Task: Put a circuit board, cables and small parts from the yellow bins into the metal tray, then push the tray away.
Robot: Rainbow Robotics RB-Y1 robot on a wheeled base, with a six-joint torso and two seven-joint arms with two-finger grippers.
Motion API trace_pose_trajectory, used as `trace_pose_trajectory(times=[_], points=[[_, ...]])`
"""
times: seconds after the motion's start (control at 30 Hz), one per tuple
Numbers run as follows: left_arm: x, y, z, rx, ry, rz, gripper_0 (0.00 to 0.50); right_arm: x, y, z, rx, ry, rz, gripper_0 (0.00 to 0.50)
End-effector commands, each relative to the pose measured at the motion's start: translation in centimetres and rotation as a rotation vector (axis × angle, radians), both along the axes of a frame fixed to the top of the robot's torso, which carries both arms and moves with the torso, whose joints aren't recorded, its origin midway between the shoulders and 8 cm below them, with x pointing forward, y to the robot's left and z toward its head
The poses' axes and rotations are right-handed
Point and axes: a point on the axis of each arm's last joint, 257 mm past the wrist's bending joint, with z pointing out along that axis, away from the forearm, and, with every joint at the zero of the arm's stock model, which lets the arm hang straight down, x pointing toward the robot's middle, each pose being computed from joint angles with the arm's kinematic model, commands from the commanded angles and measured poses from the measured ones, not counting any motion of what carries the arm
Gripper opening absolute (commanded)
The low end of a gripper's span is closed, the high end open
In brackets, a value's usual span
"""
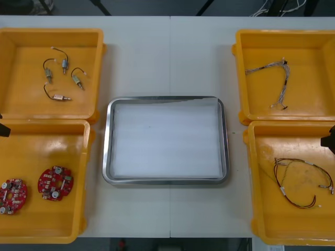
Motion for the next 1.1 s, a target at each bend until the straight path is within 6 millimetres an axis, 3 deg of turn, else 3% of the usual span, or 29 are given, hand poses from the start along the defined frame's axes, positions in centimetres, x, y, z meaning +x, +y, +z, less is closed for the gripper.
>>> trace_pose_trajectory(times=[0.03,1.1], points=[[-0.45,0.55,-0.10,-0.018,0.002,0.067,0.500,-0.45,0.74,-0.01,-0.008,-0.003,0.025,0.500],[-0.45,0.55,-0.10,-0.018,0.002,0.067,0.500,-0.45,0.74,-0.01,-0.008,-0.003,0.025,0.500]])
